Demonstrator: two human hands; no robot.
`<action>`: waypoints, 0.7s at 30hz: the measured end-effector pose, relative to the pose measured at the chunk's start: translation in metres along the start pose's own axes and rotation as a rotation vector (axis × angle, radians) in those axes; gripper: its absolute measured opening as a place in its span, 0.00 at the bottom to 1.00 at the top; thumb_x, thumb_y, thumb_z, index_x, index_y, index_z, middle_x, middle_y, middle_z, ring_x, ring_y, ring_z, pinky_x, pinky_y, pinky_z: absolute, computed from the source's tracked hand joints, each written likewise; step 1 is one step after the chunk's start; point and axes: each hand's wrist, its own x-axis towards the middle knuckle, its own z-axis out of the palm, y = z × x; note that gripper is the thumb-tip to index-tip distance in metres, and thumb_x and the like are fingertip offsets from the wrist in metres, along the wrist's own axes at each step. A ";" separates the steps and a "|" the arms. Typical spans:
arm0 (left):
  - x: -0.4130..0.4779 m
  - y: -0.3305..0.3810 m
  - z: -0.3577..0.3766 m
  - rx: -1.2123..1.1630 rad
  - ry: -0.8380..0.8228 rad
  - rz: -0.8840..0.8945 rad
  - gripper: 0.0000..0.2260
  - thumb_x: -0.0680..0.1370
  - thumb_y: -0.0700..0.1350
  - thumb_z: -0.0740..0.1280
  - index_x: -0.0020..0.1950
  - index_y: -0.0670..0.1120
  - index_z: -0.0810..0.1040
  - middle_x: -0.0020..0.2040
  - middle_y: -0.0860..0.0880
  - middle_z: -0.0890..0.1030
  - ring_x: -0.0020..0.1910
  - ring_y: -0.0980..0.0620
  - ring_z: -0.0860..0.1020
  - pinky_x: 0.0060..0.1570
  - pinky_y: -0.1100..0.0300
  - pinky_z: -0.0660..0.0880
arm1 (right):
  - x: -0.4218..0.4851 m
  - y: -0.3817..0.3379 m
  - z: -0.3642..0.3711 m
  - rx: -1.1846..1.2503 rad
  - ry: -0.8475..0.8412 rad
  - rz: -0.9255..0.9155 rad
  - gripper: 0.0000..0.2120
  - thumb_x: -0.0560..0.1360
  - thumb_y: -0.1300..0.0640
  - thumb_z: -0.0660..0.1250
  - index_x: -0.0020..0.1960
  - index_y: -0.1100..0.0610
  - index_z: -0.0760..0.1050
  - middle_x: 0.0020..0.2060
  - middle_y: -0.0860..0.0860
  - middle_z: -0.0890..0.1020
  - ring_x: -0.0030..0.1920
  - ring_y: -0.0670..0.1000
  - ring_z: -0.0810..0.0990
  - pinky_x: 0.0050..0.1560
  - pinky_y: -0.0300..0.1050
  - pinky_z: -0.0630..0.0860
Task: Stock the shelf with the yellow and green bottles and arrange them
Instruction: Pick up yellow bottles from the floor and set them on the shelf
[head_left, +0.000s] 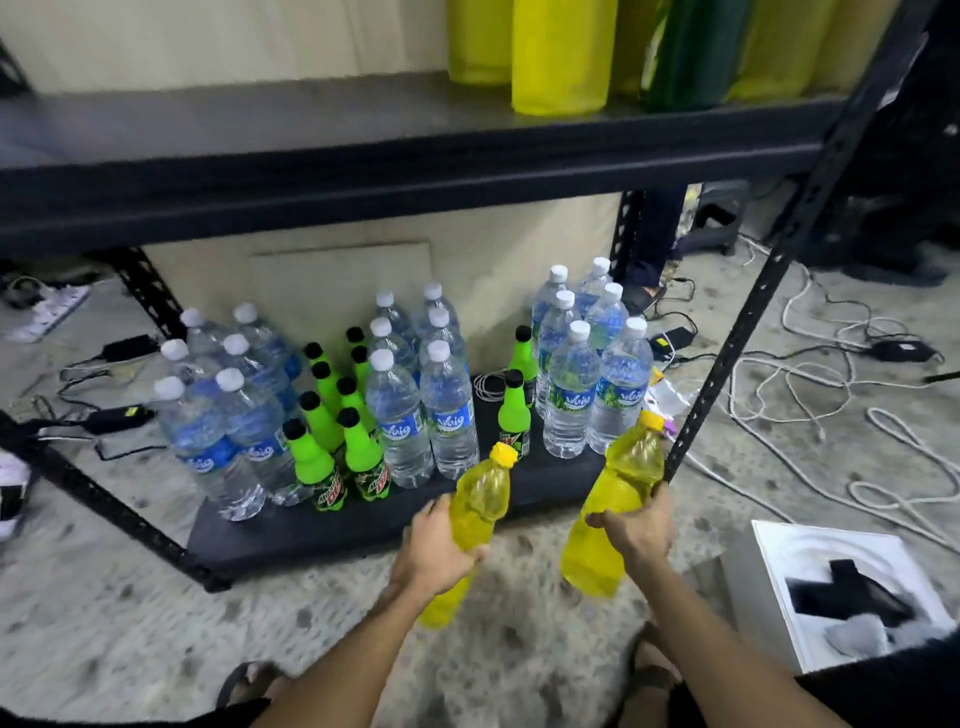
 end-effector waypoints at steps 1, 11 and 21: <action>-0.002 0.009 -0.014 -0.025 0.036 0.018 0.30 0.64 0.60 0.77 0.60 0.50 0.73 0.60 0.50 0.79 0.61 0.45 0.77 0.58 0.54 0.74 | -0.005 -0.015 -0.009 0.009 0.001 -0.038 0.38 0.54 0.62 0.84 0.57 0.58 0.65 0.47 0.56 0.76 0.53 0.64 0.79 0.51 0.57 0.76; -0.033 0.117 -0.181 -0.137 0.400 0.245 0.41 0.65 0.66 0.74 0.73 0.51 0.69 0.66 0.49 0.77 0.67 0.47 0.73 0.66 0.52 0.71 | -0.077 -0.174 -0.119 0.149 -0.018 -0.529 0.38 0.50 0.59 0.86 0.53 0.48 0.70 0.42 0.49 0.83 0.43 0.55 0.83 0.42 0.49 0.79; -0.055 0.214 -0.354 -0.403 0.732 0.477 0.38 0.57 0.72 0.73 0.62 0.54 0.79 0.51 0.56 0.83 0.51 0.56 0.82 0.53 0.58 0.78 | -0.146 -0.353 -0.218 0.247 -0.036 -0.930 0.42 0.50 0.51 0.88 0.60 0.50 0.71 0.50 0.45 0.83 0.48 0.47 0.82 0.48 0.45 0.78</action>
